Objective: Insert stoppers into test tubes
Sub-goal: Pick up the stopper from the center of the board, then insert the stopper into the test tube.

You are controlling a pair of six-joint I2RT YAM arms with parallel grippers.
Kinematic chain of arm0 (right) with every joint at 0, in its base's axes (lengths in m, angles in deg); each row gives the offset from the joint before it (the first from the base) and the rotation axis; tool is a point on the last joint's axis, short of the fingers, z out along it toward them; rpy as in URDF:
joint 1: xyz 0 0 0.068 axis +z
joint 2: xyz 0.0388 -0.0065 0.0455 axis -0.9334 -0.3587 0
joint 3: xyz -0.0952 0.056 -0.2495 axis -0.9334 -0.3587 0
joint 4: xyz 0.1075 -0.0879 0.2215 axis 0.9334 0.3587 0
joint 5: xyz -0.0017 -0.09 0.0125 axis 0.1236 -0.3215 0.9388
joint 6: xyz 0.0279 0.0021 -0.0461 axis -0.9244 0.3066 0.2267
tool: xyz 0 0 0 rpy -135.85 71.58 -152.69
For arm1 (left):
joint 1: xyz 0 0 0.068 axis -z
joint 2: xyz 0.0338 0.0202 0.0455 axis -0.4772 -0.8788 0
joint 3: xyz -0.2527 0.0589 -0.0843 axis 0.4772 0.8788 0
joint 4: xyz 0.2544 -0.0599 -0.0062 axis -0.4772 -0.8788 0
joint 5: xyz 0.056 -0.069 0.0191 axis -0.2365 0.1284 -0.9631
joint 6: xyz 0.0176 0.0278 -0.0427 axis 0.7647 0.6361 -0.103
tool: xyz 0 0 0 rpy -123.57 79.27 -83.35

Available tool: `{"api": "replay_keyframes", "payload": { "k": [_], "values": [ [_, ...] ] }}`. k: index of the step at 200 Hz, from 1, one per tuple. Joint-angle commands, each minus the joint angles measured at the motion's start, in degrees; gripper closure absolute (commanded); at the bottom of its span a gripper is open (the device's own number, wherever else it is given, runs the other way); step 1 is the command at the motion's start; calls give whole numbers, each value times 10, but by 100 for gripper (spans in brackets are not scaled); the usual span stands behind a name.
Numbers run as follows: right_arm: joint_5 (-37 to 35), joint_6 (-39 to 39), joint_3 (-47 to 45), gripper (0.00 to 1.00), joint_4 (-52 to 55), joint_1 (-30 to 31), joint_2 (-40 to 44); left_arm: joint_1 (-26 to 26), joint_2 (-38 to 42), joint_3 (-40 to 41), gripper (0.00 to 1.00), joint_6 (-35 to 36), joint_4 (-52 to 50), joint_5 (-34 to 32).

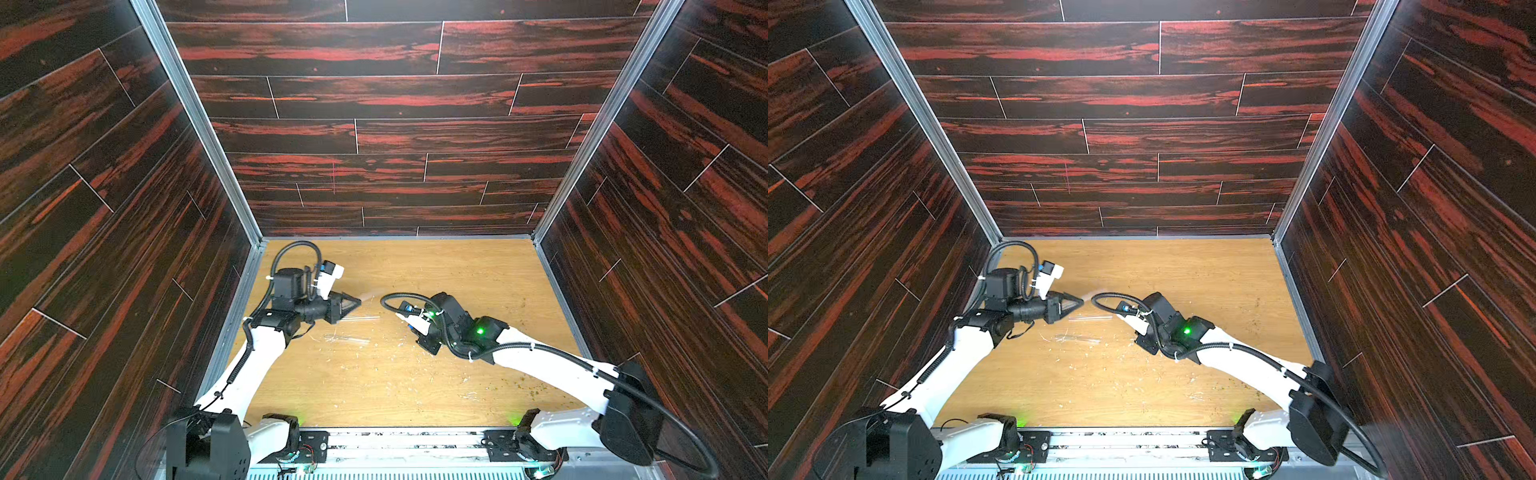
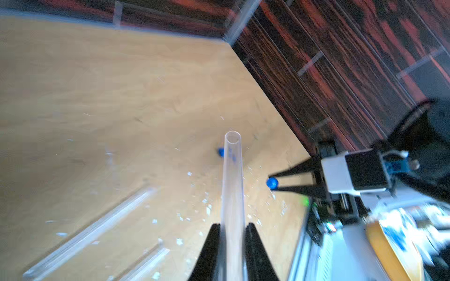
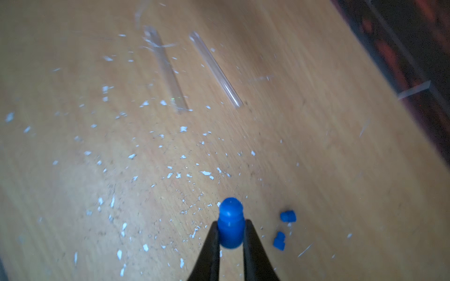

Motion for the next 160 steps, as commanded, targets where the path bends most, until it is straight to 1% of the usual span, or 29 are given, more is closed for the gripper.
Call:
{"api": "replay_keyframes", "payload": {
  "k": [1,18,27,40,57,72,90,130,160],
  "values": [
    [34,101,-2,81,13,1,32,21,-3,-25,91,87,-84,32],
    [26,140,0,81,25,0,38,35,-9,-28,91,110,-106,48],
    [19,154,4,81,32,0,37,48,-21,-39,91,132,-140,44],
    [8,169,13,81,44,0,32,56,-21,-23,91,139,-129,58],
    [5,177,20,81,50,0,30,62,-24,-25,91,157,-146,65],
    [8,182,22,81,52,0,31,66,-24,-28,90,153,-143,79],
    [17,187,28,81,62,0,27,70,-27,-24,90,127,-119,85],
    [35,190,36,81,70,1,26,77,-33,-21,90,145,-127,77],
    [43,190,37,81,70,2,31,82,-38,-17,90,143,-118,69]
  ]
}}
